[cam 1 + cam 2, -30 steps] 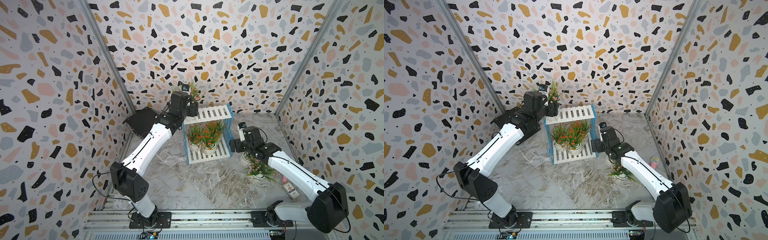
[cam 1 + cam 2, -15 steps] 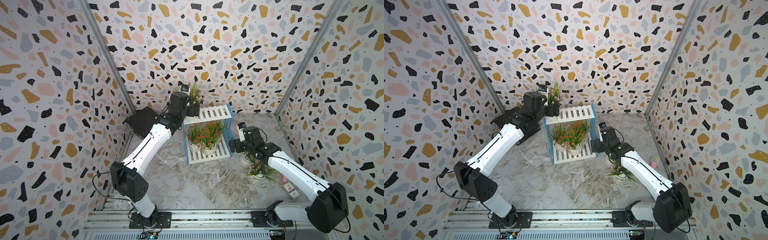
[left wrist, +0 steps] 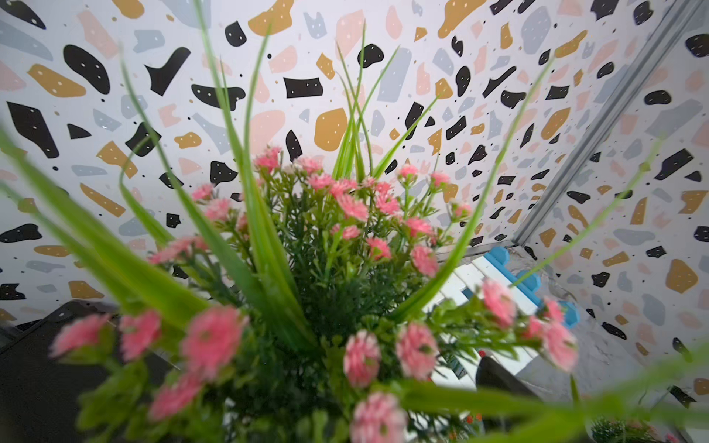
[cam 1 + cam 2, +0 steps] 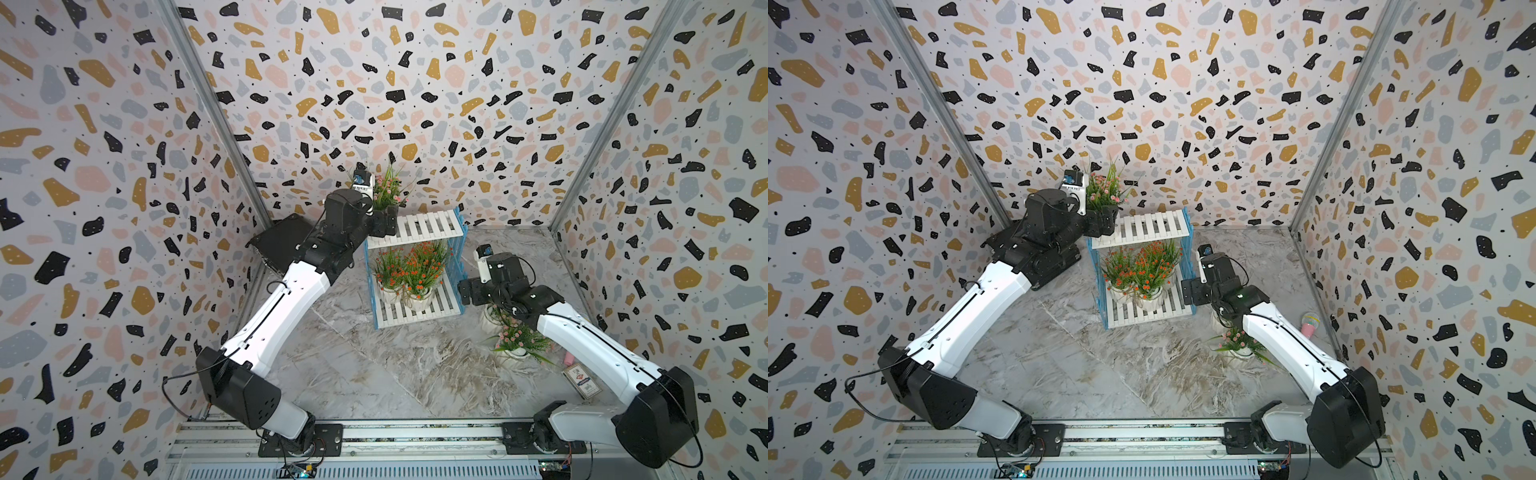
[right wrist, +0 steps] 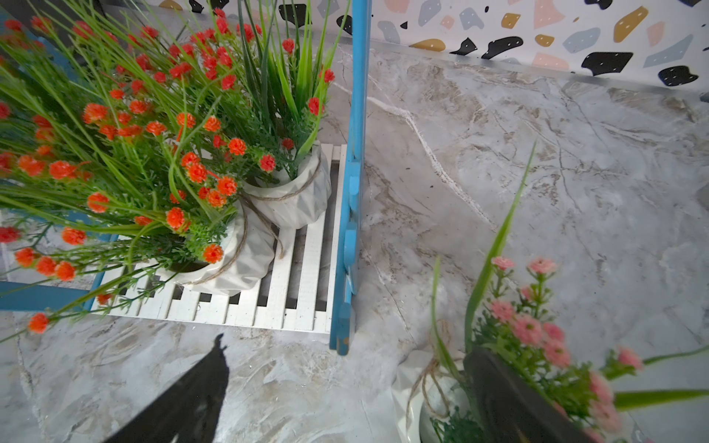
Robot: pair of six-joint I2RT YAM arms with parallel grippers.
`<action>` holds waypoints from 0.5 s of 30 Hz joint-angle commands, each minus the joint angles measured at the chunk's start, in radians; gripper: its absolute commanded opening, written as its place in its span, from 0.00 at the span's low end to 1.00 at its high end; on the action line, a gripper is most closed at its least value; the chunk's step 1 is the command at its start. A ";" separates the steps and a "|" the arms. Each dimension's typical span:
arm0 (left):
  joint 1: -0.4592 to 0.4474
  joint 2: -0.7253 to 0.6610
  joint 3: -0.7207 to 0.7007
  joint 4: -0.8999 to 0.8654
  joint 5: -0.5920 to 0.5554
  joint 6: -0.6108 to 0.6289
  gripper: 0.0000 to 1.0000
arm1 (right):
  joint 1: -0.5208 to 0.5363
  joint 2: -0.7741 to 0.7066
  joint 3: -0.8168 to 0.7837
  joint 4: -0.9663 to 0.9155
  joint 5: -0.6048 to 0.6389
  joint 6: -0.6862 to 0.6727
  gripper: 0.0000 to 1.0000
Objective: Place the baby's breath potted plants on the rack by color
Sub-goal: Place the baby's breath potted plant on the rack.
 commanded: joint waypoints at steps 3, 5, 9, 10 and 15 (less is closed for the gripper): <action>-0.006 -0.084 -0.083 0.093 0.037 -0.011 0.99 | 0.004 -0.053 0.039 -0.041 -0.017 -0.009 1.00; -0.009 -0.121 -0.133 0.116 0.033 -0.011 0.99 | 0.005 -0.065 0.043 -0.046 -0.029 -0.004 1.00; -0.013 -0.198 -0.234 0.144 0.025 -0.001 0.99 | 0.005 -0.105 0.065 -0.072 -0.050 0.001 1.00; -0.015 -0.214 -0.254 0.150 0.027 0.001 0.99 | 0.004 -0.115 0.077 -0.081 -0.054 0.001 1.00; -0.065 -0.297 -0.348 0.161 0.005 0.038 0.99 | -0.011 -0.146 0.156 -0.121 -0.084 0.006 0.99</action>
